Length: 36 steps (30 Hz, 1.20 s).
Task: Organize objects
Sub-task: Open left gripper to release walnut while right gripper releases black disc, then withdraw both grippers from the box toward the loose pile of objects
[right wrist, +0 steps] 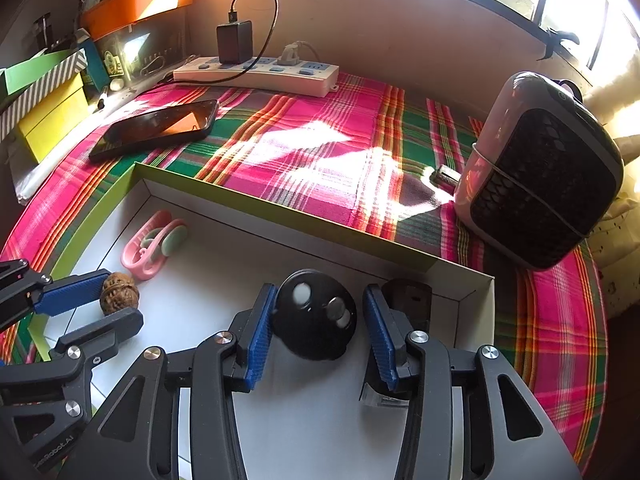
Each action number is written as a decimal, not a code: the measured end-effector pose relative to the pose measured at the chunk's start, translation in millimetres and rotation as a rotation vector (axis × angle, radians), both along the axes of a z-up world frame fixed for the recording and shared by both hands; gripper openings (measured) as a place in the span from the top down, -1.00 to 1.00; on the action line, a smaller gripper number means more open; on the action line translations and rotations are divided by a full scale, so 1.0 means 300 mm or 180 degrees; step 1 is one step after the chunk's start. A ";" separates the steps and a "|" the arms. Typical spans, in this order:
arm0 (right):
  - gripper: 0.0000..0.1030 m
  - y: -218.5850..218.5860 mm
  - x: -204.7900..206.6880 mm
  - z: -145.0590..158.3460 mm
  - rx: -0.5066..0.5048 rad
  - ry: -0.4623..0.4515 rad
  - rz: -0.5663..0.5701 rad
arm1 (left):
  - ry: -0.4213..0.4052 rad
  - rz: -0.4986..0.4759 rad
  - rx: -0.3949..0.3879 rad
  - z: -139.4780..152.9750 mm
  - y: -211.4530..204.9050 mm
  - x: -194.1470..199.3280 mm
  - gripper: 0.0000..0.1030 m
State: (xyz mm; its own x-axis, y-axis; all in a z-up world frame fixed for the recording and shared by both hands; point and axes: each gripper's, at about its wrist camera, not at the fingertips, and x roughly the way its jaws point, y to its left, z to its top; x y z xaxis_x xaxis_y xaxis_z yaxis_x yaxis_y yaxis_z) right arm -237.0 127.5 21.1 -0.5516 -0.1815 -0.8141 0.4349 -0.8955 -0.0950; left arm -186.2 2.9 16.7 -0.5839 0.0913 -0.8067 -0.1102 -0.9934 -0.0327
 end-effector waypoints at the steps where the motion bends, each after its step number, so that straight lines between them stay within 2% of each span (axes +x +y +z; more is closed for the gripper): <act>1: 0.10 0.001 0.002 0.001 0.0001 0.0003 0.0000 | -0.0001 -0.0004 0.0001 0.000 0.000 0.000 0.44; 6: 0.01 0.003 0.006 0.003 -0.0007 0.0013 -0.0006 | -0.0003 -0.0021 -0.0008 0.002 0.005 0.008 0.36; 18: 0.01 0.021 0.039 0.032 -0.0103 0.0066 -0.0036 | 0.0010 0.0008 -0.0003 0.017 0.010 0.027 0.26; 36: 0.01 0.044 0.149 0.092 -0.0207 0.0206 -0.0106 | 0.0142 0.0059 0.0044 0.073 -0.003 0.116 0.25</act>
